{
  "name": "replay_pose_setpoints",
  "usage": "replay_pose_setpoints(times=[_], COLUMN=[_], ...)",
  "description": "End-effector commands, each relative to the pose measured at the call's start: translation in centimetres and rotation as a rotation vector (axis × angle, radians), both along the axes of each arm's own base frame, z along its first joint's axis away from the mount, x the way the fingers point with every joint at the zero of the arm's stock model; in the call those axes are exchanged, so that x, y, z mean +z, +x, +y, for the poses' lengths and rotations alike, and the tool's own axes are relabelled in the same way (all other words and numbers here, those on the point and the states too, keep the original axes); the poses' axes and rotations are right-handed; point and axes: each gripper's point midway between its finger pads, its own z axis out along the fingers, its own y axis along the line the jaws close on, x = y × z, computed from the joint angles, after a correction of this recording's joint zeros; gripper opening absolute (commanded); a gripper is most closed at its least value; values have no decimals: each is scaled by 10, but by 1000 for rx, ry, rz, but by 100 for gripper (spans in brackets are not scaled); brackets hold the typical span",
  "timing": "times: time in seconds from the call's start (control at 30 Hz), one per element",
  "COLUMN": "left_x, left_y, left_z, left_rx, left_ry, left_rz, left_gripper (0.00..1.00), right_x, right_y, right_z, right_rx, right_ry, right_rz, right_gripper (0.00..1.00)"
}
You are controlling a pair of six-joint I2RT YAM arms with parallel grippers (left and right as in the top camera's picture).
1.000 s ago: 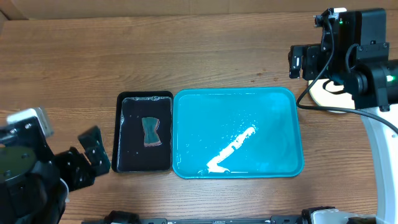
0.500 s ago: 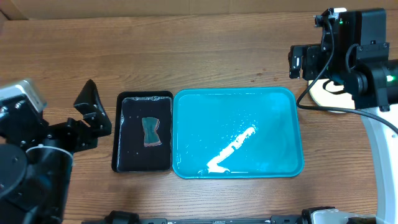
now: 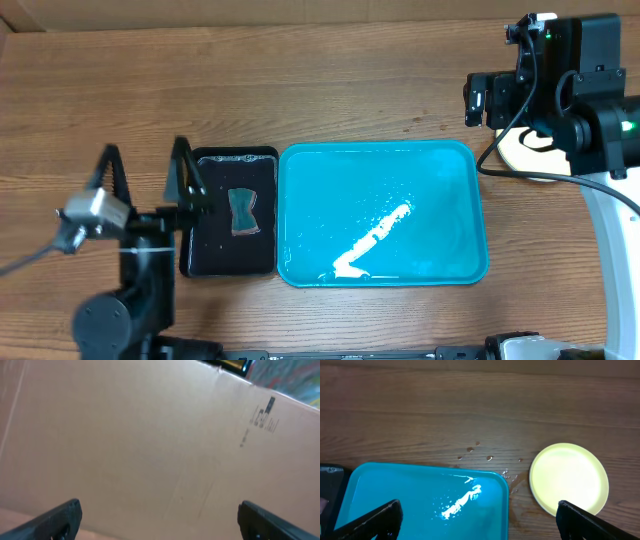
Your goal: Clean dirty plates on tray and stack at the side
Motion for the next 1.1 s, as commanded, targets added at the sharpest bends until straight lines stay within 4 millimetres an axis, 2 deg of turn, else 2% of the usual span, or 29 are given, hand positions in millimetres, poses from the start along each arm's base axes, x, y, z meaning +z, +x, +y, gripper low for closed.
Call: replay_pose_setpoints(times=[0.0, 0.17, 0.53, 0.77, 1.07], left_x=[-23, -49, -75, -93, -143], left_y=[-11, -24, -40, -33, -16], left_z=[4, 11, 22, 27, 37], left_rx=[-25, -7, 43, 55, 52], left_ry=[-86, -103, -103, -130, -284], left_rz=[-41, -72, -126, -106, -48], left_gripper=[100, 99, 100, 100, 100], right_x=[11, 11, 11, 11, 11], right_y=[-1, -1, -1, -1, -1], right_z=[-1, -1, -1, -1, -1], right_rx=[2, 2, 2, 2, 2], right_ry=[-5, -5, -5, -5, -5], right_rz=[-33, -33, -33, -33, -33], right_gripper=[100, 100, 100, 100, 100])
